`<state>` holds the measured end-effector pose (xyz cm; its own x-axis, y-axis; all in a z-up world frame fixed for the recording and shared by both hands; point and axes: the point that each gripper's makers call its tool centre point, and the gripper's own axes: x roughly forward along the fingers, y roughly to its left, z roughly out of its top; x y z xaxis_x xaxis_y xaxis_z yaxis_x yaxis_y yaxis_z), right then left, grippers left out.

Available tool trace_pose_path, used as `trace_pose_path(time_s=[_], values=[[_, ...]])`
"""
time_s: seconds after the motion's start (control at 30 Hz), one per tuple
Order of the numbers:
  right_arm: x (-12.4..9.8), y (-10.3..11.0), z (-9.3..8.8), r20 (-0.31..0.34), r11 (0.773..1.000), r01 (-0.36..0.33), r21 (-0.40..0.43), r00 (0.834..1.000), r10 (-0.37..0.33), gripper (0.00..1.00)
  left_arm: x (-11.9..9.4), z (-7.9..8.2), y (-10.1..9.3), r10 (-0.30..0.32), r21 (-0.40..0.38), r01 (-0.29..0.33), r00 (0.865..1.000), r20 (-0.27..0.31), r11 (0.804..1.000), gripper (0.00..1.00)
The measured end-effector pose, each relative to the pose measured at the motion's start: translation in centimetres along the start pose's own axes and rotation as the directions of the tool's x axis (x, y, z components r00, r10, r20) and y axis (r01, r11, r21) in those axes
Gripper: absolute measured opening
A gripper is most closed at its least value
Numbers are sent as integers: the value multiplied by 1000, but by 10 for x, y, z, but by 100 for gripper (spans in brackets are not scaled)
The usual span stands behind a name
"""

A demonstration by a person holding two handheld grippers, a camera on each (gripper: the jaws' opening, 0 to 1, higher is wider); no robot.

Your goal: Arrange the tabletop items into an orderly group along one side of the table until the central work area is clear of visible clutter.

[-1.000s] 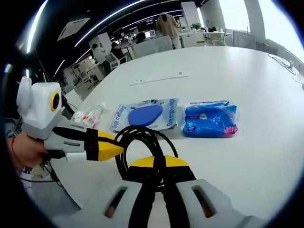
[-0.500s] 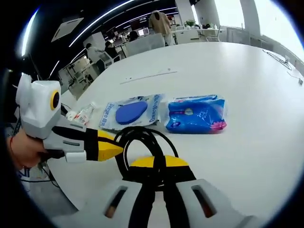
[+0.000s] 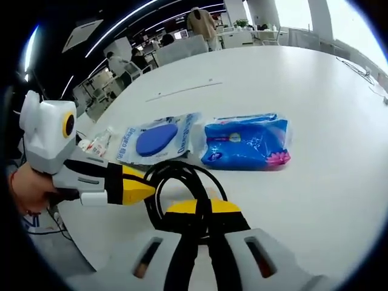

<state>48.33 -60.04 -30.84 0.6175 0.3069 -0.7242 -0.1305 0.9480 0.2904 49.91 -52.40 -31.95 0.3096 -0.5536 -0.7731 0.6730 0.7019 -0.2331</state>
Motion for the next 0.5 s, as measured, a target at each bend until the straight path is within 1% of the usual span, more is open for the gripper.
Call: trace_pose_path(time_s=[0.3,0.5], values=[[14,-5,-4,-23,1000,9,3,1000,-9,2,11,-4,6,-6,-23,6,1000,-20,1000,3],[17,-9,-6,-29,1000,14,0,999,-14,2,17,-5,7,-18,-34,17,1000,-20,999,3]])
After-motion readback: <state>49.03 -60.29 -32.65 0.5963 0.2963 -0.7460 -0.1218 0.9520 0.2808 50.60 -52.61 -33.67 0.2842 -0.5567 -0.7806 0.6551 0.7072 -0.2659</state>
